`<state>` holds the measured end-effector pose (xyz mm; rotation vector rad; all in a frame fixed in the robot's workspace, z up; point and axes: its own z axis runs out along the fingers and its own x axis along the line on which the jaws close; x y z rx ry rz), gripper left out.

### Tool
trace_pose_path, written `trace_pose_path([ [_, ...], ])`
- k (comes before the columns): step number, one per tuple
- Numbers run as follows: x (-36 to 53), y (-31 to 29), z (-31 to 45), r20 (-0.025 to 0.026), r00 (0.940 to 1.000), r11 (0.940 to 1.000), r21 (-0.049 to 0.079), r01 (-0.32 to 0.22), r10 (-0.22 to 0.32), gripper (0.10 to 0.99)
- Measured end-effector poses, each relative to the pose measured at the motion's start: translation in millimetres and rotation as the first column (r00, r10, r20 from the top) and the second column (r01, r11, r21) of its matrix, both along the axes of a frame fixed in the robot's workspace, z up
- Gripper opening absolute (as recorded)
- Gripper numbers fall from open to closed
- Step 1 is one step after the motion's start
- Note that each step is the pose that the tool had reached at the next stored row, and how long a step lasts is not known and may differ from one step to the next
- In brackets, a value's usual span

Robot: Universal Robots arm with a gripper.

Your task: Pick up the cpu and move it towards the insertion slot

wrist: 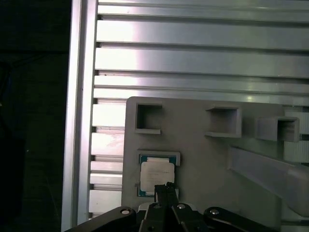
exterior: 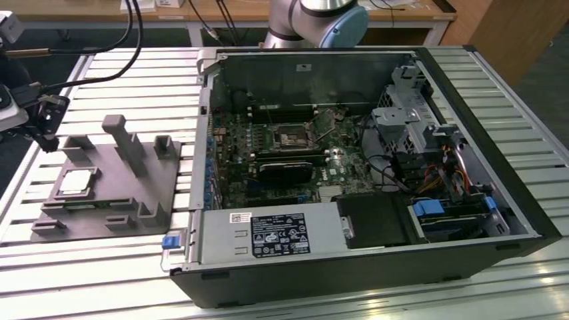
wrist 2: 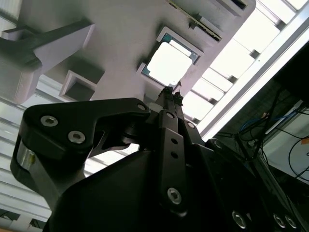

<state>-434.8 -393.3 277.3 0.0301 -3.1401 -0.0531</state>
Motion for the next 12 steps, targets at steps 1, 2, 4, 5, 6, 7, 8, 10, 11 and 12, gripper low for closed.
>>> trace_pose_path([
  [1,-0.1,0.0,-0.6,0.0,1.0,1.0,0.0,0.0,0.0,0.106],
  [2,-0.1,0.0,-1.0,-0.0001,1.0,1.0,0.0,0.0,0.0,0.106],
  [4,-0.2,0.0,-2.0,0.0,1.0,1.0,0.0,0.0,0.0,0.106],
  [5,-0.3,0.0,-2.5,-0.0001,1.0,1.0,0.0,0.0,0.0,0.106],
  [6,-0.3,0.0,-3.0,0.0,1.0,1.0,0.0,0.0,0.0,0.106],
  [7,-0.3,0.0,-3.5,0.0,1.0,1.0,0.0,0.0,0.0,0.106],
  [8,-0.4,0.0,-4.0,-0.0001,1.0,1.0,0.0,0.0,0.0,0.106],
  [10,-0.5,0.0,-5.1,0.0001,1.0,1.0,0.0,0.0,0.0,0.106],
  [11,-0.7,0.0,-5.7,0.0,1.0,1.0,0.0,0.0,0.0,0.106],
  [12,-0.7,0.0,-6.2,0.0,1.0,1.0,0.0,0.0,0.0,0.106],
])
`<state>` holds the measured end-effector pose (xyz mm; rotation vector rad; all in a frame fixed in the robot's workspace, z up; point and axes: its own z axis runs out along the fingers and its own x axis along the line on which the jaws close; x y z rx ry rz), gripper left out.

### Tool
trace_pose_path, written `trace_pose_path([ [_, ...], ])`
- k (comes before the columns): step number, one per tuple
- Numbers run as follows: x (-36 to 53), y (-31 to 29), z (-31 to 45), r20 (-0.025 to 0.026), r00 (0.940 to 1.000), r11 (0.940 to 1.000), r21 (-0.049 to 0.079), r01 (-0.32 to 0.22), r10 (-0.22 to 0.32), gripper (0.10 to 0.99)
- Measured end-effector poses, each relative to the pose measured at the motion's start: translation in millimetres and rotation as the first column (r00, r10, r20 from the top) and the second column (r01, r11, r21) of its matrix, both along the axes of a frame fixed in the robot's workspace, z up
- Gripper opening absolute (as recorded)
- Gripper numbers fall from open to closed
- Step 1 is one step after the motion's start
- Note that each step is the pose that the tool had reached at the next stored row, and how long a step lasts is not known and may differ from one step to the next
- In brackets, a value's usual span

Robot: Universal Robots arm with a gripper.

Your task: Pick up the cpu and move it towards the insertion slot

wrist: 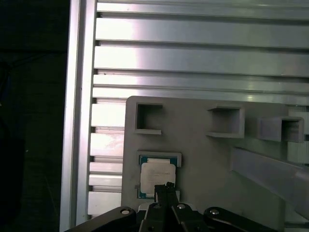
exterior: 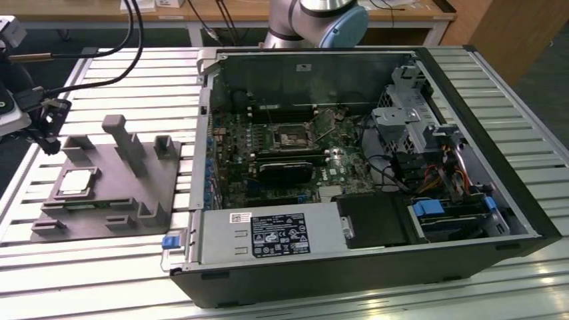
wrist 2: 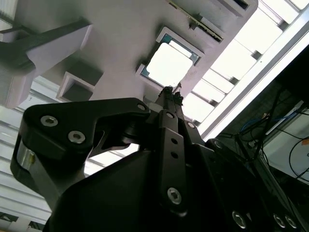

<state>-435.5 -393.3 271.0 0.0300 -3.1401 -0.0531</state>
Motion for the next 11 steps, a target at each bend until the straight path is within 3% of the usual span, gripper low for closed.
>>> trace_pose_path([
  [11,-0.8,0.0,-5.6,0.0,1.0,1.0,0.0,0.0,0.0,0.106],
])
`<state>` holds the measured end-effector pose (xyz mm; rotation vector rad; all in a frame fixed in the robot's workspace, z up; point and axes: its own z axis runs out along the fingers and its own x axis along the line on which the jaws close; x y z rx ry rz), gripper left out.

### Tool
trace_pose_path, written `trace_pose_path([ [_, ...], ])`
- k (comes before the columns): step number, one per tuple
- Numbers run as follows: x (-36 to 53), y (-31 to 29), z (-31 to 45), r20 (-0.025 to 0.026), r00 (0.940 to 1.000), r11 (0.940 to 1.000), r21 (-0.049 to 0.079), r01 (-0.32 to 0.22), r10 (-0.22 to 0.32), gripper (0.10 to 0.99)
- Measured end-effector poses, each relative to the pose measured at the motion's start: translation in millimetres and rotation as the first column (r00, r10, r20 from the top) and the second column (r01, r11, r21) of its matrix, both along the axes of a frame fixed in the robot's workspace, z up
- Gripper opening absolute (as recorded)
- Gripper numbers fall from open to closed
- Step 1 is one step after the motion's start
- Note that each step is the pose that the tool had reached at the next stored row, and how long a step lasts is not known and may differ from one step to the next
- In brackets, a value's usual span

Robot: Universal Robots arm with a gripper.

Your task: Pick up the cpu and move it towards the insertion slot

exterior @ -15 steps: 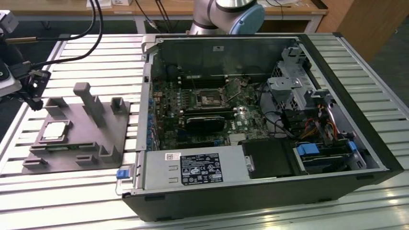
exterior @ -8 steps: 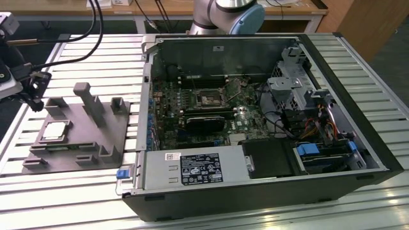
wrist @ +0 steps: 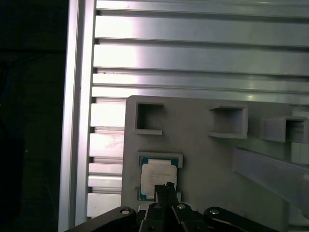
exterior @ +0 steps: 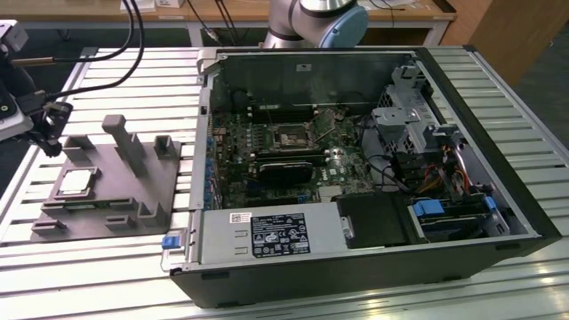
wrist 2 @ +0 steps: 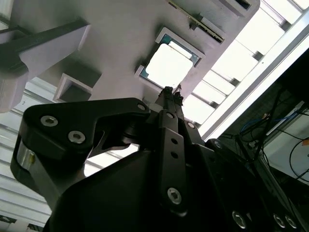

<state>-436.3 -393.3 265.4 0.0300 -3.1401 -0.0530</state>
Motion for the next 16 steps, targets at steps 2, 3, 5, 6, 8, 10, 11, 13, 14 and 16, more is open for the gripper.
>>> trace_pose_path([
  [2,-0.2,0.0,-1.0,-0.0001,1.0,1.0,0.0,0.0,0.0,0.106],
  [3,-0.4,0.0,-1.5,0.0,1.0,1.0,0.0,0.0,0.0,0.106],
  [5,-0.6,0.0,-2.7,0.0,1.0,1.0,0.0,0.0,0.0,0.106],
  [6,-0.7,0.0,-3.4,0.0001,1.0,1.0,0.0,0.0,0.0,0.106],
  [8,-1.0,0.0,-4.8,0.0,1.0,1.0,-0.001,0.0,0.0,0.106],
  [10,-1.1,0.0,-6.0,0.0001,1.0,1.0,-0.001,0.0,0.0,0.106],
  [11,-1.1,0.0,-6.6,0.0,1.0,1.0,-0.001,0.0,0.0,0.106],
  [13,-1.3,0.0,-8.2,0.0,1.0,1.0,-0.001,0.0,0.0,0.106],
  [14,-1.4,0.0,-9.3,0.0001,1.0,1.0,-0.001,0.0,0.0,0.106],
  [16,-1.5,0.0,-11.4,0.0,1.0,1.0,-0.001,0.0,0.0,0.106],
])
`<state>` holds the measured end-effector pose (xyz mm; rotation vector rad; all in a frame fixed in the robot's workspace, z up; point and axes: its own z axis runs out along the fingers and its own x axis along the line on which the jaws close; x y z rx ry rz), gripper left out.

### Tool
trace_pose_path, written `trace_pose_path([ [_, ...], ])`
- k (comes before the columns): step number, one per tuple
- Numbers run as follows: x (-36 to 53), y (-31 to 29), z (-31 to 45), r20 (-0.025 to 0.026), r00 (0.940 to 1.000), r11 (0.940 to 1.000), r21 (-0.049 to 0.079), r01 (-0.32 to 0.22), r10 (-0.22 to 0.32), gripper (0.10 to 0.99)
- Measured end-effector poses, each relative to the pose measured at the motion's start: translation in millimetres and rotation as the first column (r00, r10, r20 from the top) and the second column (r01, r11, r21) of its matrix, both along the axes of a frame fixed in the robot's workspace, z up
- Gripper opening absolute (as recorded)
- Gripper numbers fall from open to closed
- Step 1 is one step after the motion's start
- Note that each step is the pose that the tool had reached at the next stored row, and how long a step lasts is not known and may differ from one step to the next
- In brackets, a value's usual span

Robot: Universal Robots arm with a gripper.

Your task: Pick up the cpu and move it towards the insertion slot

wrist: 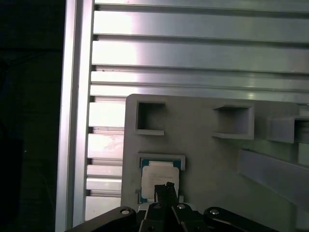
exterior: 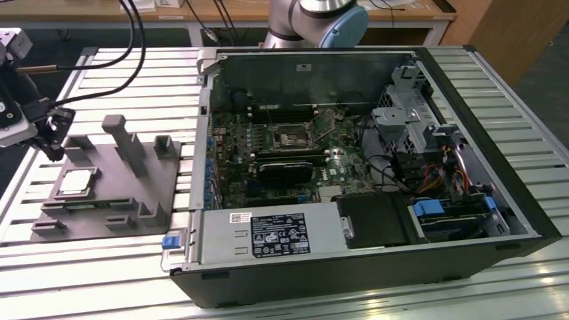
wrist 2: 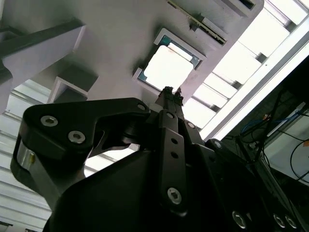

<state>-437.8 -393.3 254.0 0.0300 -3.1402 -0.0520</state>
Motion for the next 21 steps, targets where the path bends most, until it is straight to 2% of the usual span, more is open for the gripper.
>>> trace_pose_path([
  [14,-0.3,-0.5,-11.7,-0.0001,1.0,1.0,0.0,0.0,0.0,0.114],
  [16,-0.3,-0.5,-12.8,0.0,1.0,1.0,0.0,0.0,0.0,0.235],
  [17,-0.3,-0.5,-13.4,-0.0001,1.0,1.0,0.0,0.0,0.0,0.235],
  [19,-0.3,-0.5,-14.4,-0.0001,1.0,1.0,0.0,0.0,0.0,0.353],
  [20,-0.3,-0.5,-14.8,-0.0002,1.0,1.0,0.0,0.0,0.0,0.353],
  [21,-0.3,-0.5,-15.3,0.0,1.0,1.0,0.0,0.0,0.0,0.412],
])
